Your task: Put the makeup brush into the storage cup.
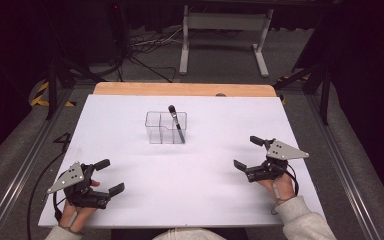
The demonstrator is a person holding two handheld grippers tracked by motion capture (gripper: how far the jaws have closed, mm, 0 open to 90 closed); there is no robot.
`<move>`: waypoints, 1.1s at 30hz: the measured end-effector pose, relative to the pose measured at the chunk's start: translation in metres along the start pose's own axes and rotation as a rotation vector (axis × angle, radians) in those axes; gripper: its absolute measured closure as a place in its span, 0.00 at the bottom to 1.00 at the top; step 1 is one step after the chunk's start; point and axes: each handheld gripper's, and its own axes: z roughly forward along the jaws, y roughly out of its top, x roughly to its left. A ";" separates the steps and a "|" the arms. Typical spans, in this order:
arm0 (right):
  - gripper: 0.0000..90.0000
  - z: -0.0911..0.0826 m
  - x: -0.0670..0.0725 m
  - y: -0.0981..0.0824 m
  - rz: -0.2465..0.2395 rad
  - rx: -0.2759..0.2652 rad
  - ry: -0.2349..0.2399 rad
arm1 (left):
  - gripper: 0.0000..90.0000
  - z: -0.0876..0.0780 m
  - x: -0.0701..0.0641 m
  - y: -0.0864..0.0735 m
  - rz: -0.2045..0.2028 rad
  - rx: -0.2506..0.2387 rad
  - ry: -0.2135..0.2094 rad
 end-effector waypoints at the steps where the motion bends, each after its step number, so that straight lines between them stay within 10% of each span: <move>1: 0.00 0.000 0.001 -0.002 0.000 0.000 0.000 | 0.01 0.000 0.000 0.000 0.005 0.000 -0.004; 33: 0.00 -0.005 0.018 -0.040 0.004 0.015 -0.011 | 0.00 0.002 0.005 -0.003 0.015 -0.030 -0.011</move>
